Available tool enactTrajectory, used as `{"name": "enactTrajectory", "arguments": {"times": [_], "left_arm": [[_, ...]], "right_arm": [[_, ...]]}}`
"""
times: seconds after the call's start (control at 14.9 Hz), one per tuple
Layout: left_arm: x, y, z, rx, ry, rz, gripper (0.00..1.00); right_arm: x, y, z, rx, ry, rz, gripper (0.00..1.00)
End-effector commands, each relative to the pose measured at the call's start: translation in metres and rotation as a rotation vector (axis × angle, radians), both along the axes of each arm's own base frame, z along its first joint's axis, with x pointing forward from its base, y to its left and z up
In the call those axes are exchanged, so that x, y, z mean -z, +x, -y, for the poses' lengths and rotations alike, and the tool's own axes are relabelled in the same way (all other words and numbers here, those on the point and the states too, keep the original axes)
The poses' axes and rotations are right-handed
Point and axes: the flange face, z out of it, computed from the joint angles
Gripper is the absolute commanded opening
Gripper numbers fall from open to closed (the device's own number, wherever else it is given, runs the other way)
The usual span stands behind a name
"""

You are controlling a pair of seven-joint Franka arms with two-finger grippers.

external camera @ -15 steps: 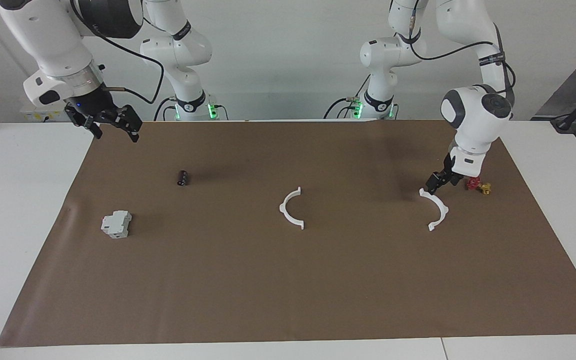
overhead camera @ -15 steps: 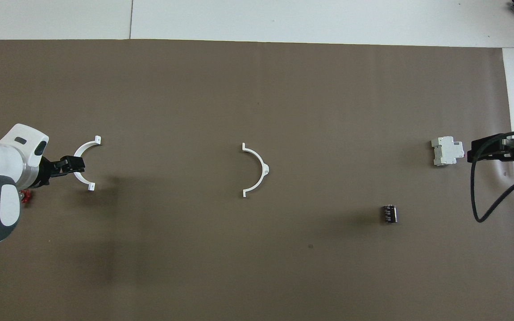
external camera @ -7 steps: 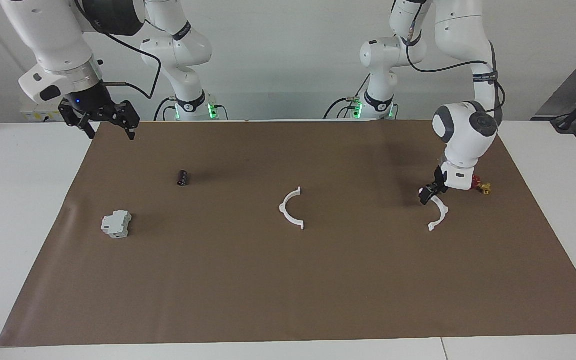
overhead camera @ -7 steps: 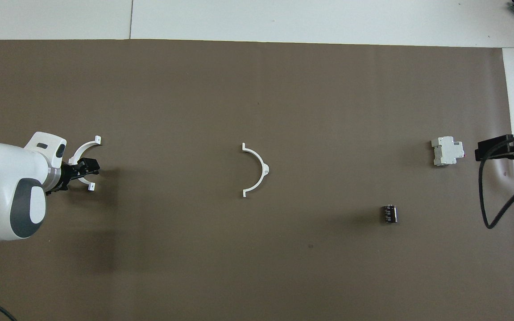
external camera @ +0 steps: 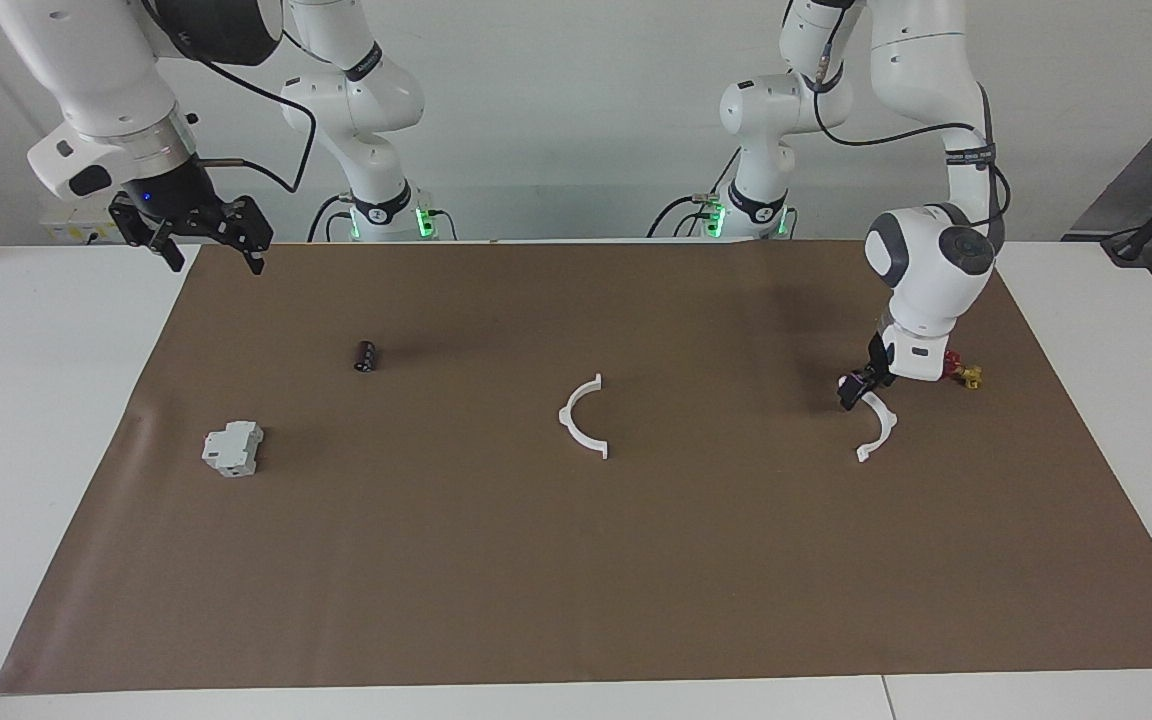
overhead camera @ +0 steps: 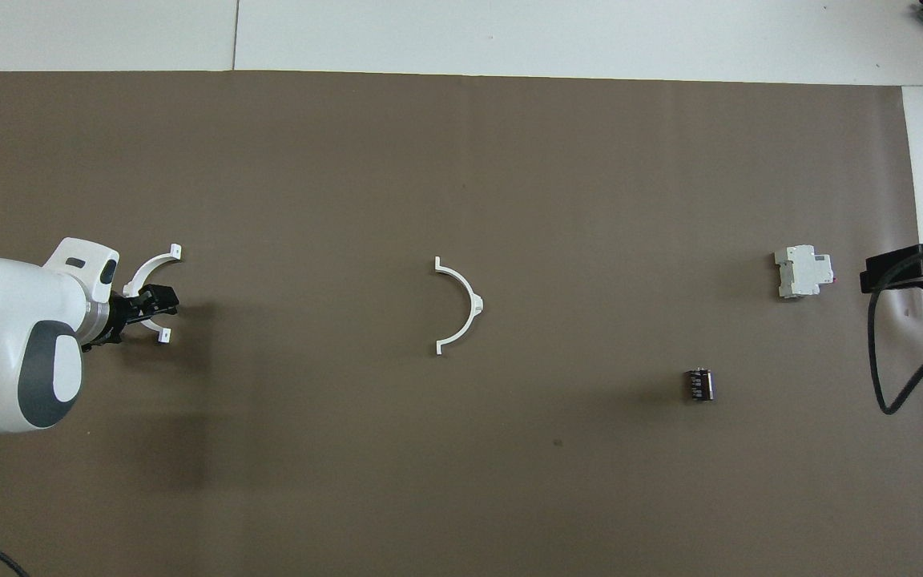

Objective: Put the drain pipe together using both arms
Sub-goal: 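Grasp the second white half-ring with the left gripper, then carry the half-ring with the left gripper toward the center half-ring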

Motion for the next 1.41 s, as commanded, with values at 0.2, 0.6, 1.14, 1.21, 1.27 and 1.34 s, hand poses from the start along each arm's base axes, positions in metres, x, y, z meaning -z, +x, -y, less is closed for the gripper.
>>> {"name": "enactTrajectory", "arguments": {"times": [0.2,0.6,1.14,1.21,1.27,1.34], "left_arm": [[0.003,-0.005,0.003,-0.012,-0.009,0.006,0.61],[0.0,-0.003,0.009,-0.003,-0.009,-0.003,0.0],[-0.028,0.009,0.117,-0.148,-0.021,0.012,0.0],[-0.028,0.007,0.128,-0.209,-0.024,0.014,0.0],[-0.028,0.005,0.138,-0.268,-0.027,0.017,0.0],[-0.028,0.003,0.151,-0.311,-0.032,0.023,0.0]], "right_arm": [[-0.004,-0.004,0.001,-0.009,0.009,-0.018,1.0],[-0.011,-0.009,-0.013,-0.026,0.009,-0.036,1.0],[-0.009,-0.011,-0.017,-0.029,0.04,-0.044,1.0],[-0.01,-0.012,-0.014,-0.023,0.042,-0.039,1.0],[-0.01,-0.012,-0.01,-0.019,0.05,-0.039,1.0],[-0.01,-0.012,-0.008,-0.011,0.051,-0.039,1.0]]}}
